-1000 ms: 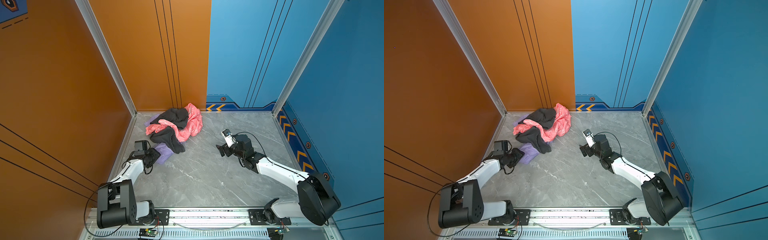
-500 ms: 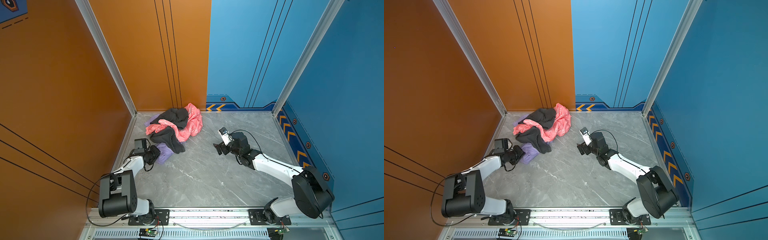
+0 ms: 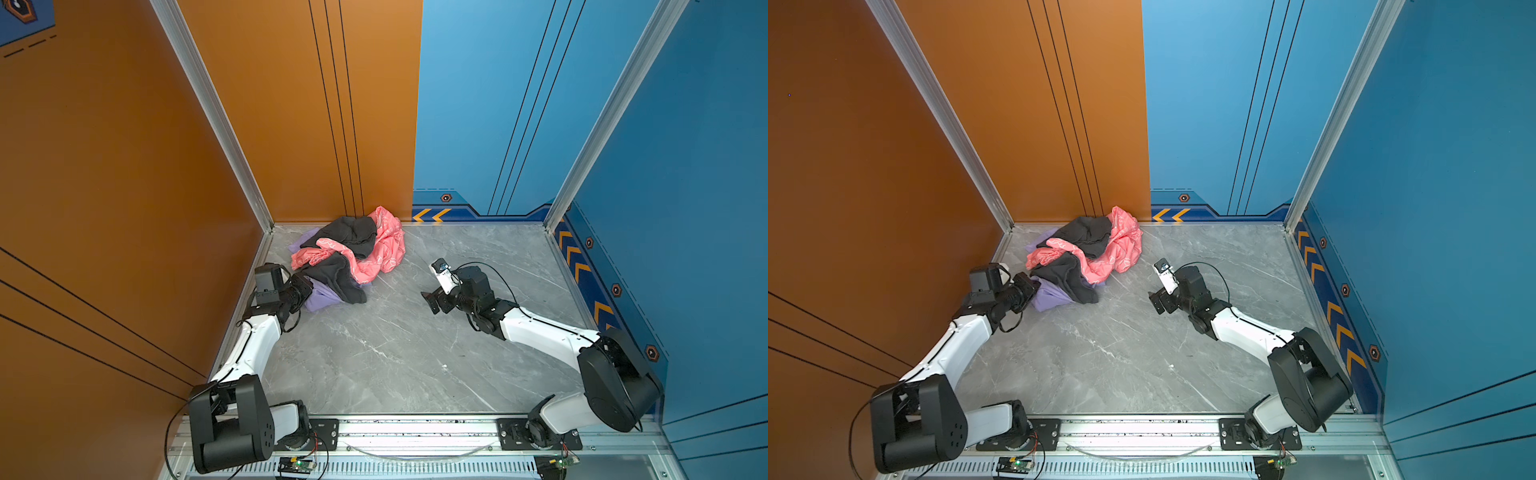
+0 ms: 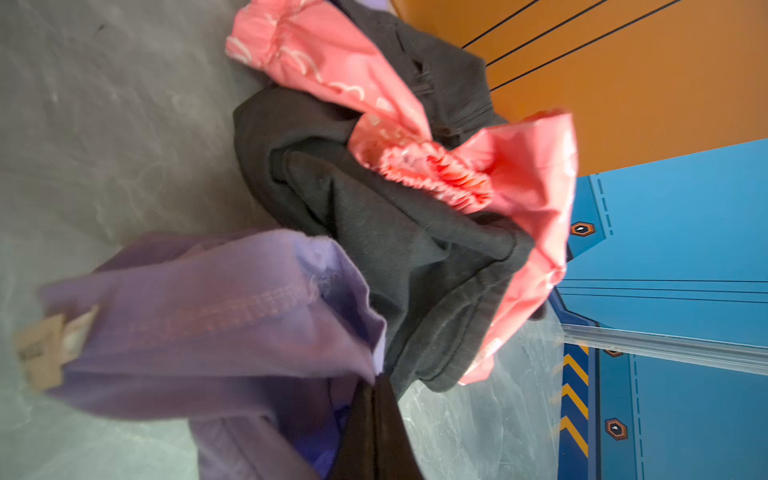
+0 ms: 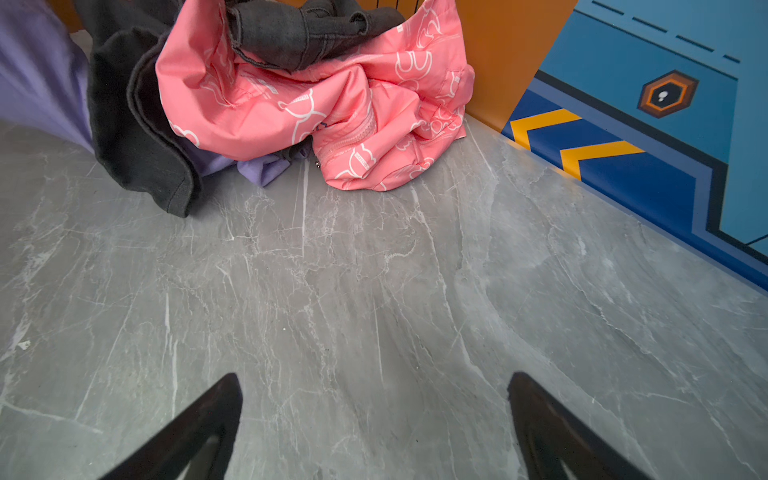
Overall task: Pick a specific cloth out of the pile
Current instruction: 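Close the left gripper on the lavender T-shirt edge under the dark cloth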
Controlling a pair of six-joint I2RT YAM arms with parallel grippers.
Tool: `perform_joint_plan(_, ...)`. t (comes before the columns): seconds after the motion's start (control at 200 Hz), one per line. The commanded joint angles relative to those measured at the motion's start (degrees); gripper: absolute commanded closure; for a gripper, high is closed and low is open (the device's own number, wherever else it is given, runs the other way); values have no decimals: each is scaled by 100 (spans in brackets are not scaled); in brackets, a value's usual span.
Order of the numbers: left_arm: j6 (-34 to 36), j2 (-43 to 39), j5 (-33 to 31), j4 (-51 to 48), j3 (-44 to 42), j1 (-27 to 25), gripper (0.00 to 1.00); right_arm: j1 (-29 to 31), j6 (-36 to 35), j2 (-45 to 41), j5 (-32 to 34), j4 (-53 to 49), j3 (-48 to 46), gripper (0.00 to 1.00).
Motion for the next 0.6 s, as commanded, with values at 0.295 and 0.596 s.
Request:
perform_joint_plan(0.295, 142, -598, -138, -223, 984, 121, 100, 98, -16, 77, -40, -14, 157, 0)
perform_joint_plan(0.596, 133, -864, -297, -438, 1559, 143, 100, 106, -19, 33, -23, 47, 118, 0)
